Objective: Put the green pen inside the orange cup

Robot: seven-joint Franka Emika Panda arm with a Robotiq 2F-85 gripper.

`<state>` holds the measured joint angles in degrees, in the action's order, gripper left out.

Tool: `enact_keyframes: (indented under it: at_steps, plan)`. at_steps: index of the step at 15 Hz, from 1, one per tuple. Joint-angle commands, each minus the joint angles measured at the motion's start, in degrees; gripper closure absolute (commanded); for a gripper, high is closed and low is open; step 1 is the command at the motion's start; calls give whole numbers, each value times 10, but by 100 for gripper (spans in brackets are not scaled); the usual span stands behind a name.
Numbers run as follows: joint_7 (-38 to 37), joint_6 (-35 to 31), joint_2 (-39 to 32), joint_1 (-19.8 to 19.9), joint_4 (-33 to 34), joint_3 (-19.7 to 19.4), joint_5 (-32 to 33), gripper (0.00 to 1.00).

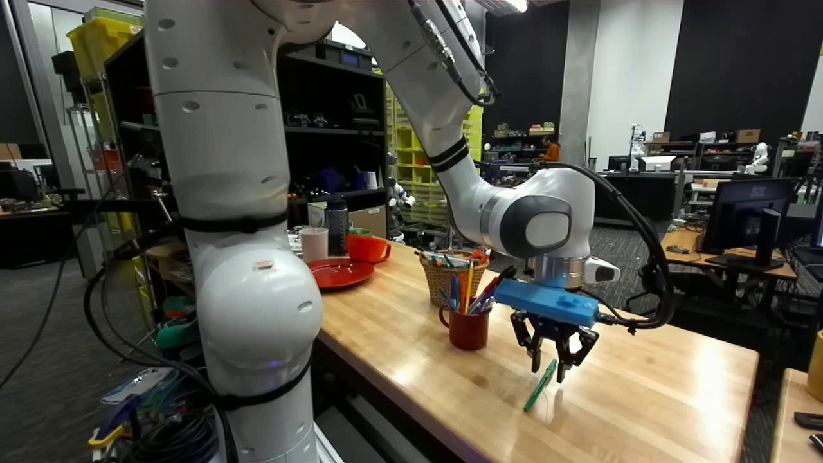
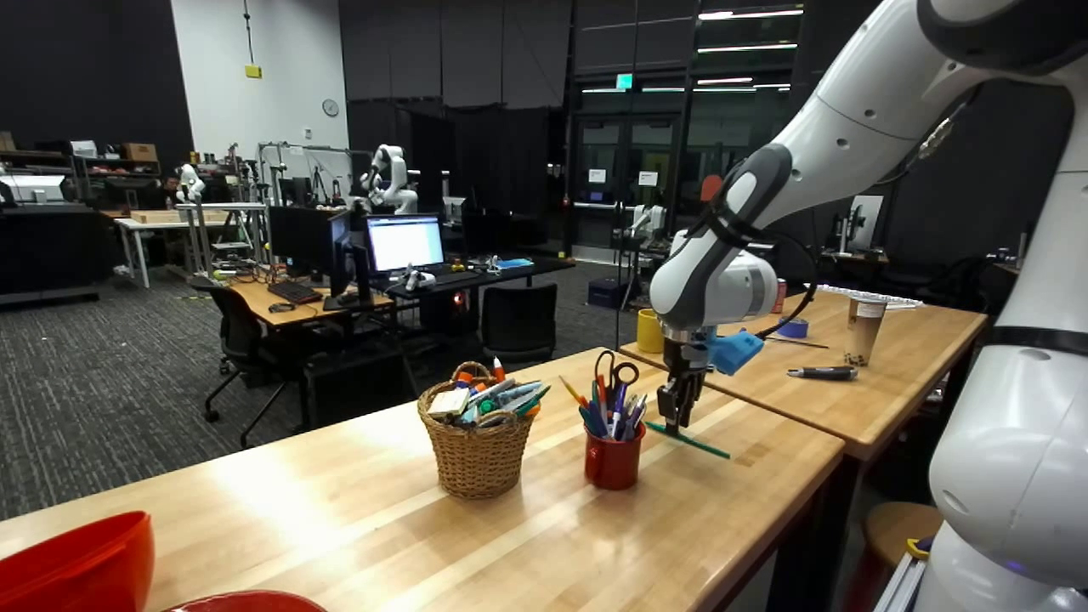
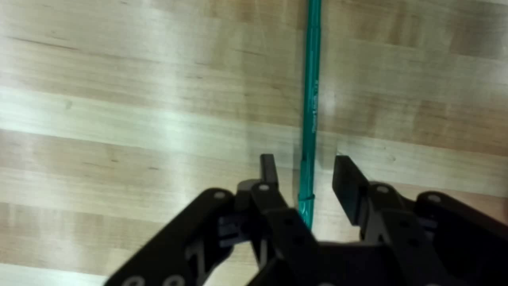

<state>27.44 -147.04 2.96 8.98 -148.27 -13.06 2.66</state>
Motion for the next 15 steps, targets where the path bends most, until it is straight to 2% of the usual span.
enact_keyframes:
  at_steps: [1,5,10,15]
  plan:
    - [-27,51,31,2,7,13,37,26]
    - [-63,136,31,-5,42,34,102,2]
    - [-112,285,-12,-20,123,64,164,0]
    - [-73,368,-62,-29,196,71,141,0]
